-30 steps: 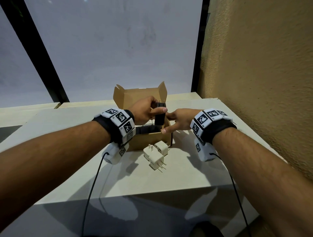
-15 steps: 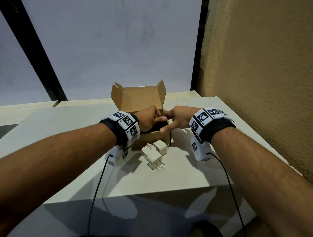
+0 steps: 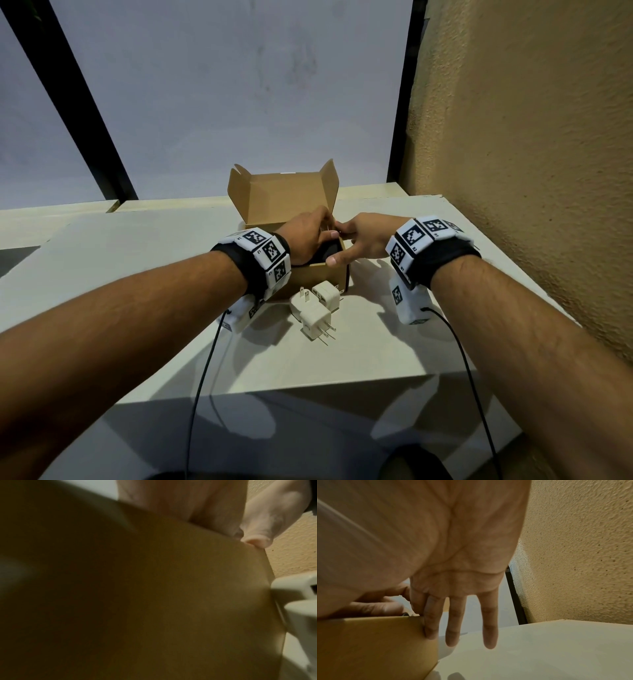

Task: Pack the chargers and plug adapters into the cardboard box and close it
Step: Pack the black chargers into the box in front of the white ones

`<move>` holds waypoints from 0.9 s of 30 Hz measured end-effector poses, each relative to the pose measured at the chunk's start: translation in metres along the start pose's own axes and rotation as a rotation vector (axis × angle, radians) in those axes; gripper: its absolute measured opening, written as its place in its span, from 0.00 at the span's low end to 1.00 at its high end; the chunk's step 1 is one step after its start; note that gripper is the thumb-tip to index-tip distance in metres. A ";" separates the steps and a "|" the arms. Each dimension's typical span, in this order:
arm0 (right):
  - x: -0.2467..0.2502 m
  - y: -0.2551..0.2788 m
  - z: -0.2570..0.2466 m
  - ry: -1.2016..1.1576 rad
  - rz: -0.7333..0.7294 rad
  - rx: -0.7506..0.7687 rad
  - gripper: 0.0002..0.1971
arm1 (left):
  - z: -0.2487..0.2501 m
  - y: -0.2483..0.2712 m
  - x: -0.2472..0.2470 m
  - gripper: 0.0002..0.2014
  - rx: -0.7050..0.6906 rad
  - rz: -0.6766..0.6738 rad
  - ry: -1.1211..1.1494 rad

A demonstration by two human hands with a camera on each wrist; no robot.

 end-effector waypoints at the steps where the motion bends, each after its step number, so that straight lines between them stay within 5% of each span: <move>1: 0.000 0.000 0.000 -0.001 0.001 -0.001 0.43 | -0.001 0.001 -0.002 0.17 0.003 -0.019 -0.008; 27: 0.002 0.005 0.000 -0.074 0.025 -0.030 0.53 | -0.010 0.005 -0.010 0.15 -0.012 -0.122 -0.167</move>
Point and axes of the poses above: each hand's wrist, its own y-axis away from the middle knuckle, its own x-axis out of the back of the hand, z = x × y, the point moved 10 cm from there along -y, towards the middle knuckle, and after that the axes turned 12 degrees about x, right-handed, at the moved point
